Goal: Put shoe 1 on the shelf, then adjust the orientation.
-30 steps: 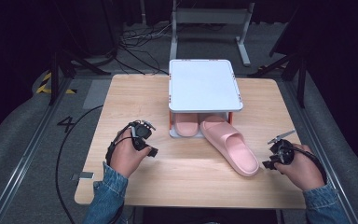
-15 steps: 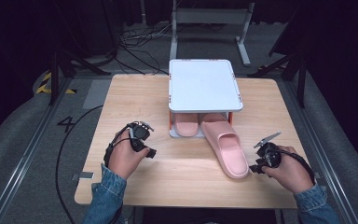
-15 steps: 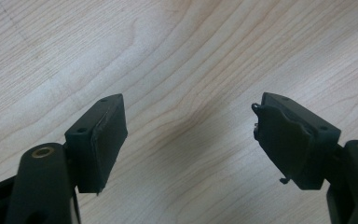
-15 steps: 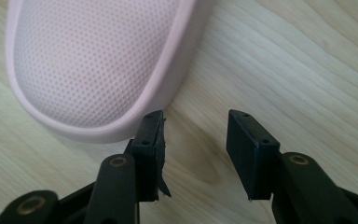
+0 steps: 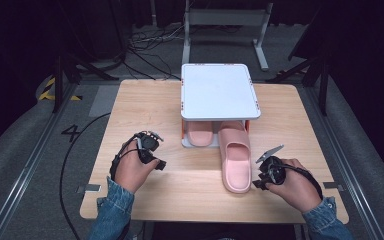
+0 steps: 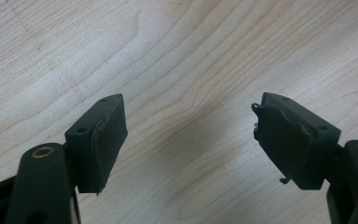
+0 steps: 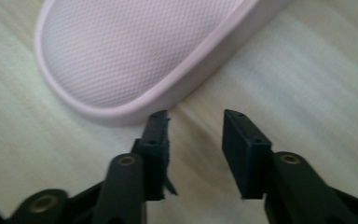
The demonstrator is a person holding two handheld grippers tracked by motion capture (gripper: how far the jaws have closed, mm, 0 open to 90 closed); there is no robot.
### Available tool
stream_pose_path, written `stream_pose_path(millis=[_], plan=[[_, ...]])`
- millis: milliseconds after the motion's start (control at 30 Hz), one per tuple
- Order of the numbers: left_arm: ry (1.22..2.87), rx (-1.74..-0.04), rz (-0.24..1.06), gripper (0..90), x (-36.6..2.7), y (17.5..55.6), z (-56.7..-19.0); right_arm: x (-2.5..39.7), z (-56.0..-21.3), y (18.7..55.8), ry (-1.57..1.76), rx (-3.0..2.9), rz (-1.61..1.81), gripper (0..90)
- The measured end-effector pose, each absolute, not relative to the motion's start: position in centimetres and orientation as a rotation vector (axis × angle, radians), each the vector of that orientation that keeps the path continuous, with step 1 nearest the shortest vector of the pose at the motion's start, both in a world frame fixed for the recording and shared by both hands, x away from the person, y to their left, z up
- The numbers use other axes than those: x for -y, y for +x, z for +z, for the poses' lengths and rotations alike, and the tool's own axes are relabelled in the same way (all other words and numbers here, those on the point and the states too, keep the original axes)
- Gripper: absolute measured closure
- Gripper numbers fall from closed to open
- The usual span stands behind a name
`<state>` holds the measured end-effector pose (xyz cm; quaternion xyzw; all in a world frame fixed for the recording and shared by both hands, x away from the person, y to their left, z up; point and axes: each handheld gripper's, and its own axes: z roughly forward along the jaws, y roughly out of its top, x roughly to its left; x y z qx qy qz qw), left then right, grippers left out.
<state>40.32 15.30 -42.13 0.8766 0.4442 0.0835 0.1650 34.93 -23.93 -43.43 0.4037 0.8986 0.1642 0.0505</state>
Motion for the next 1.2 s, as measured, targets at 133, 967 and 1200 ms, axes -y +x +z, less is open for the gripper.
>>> stream_pose_path(millis=[133, 967, 1200], plan=[[2.496, -1.261, 0.233, 24.9, -15.1, 40.4, -42.2, 22.8, -43.0, 33.6, 1.329, -2.804, 0.455, 79.0], [2.483, -1.289, 0.238, 25.0, -16.0, 39.8, -42.2, 19.4, -44.4, 33.4, 1.455, -2.873, 0.582, 89.4], [2.473, -1.325, 0.241, 24.9, -16.9, 39.1, -42.4, 19.1, -43.8, 34.5, 1.428, -2.782, 0.630, 88.0]])
